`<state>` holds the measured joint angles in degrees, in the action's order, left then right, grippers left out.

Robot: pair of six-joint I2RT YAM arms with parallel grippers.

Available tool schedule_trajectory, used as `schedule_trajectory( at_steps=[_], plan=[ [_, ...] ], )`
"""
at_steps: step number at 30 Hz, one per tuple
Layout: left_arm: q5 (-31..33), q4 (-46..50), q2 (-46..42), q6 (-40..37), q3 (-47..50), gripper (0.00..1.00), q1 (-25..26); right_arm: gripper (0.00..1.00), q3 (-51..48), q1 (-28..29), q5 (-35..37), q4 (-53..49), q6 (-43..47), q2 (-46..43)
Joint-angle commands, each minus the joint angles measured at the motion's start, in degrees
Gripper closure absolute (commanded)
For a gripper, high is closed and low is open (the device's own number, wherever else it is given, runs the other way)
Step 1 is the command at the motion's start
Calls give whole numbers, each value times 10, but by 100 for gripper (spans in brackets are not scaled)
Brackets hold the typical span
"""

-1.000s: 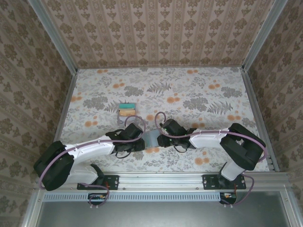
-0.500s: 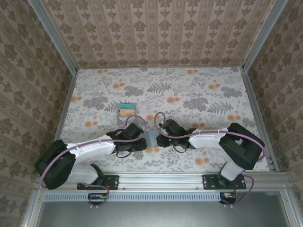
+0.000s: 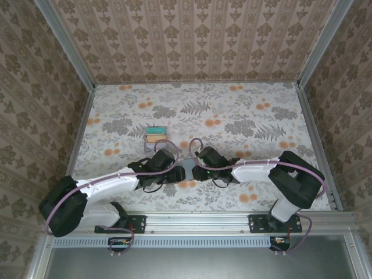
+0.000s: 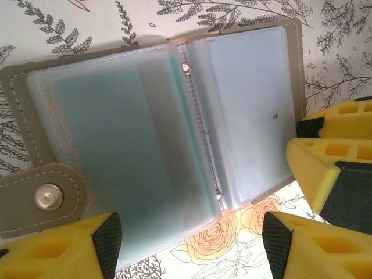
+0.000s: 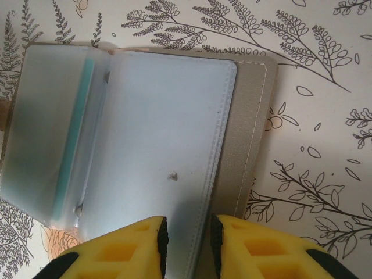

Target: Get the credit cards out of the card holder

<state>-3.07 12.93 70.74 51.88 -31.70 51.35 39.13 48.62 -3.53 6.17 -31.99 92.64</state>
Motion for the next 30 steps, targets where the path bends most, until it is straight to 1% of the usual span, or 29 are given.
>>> schedule_trajectory(
  at_steps=[1,5,9,15,19,22,30],
  plan=[
    [2,1,-2,-4,2,31,0,70,-6,9,-7,-16,-12,26],
    [28,28,-4,10,1,31,-1,70,-10,10,6,-21,-18,18],
    [31,22,-9,21,10,31,-4,70,-19,13,27,-27,-27,-18],
    [33,12,-13,32,22,32,-11,63,-10,13,62,-60,-26,-61],
    [31,-1,-16,36,31,33,-15,63,-1,12,75,-75,-22,-48],
    [29,-6,-21,35,32,33,-17,62,-19,11,85,-53,-30,-49],
    [20,-25,-19,26,40,35,-35,66,-16,7,48,-22,-36,-3]
  ],
)
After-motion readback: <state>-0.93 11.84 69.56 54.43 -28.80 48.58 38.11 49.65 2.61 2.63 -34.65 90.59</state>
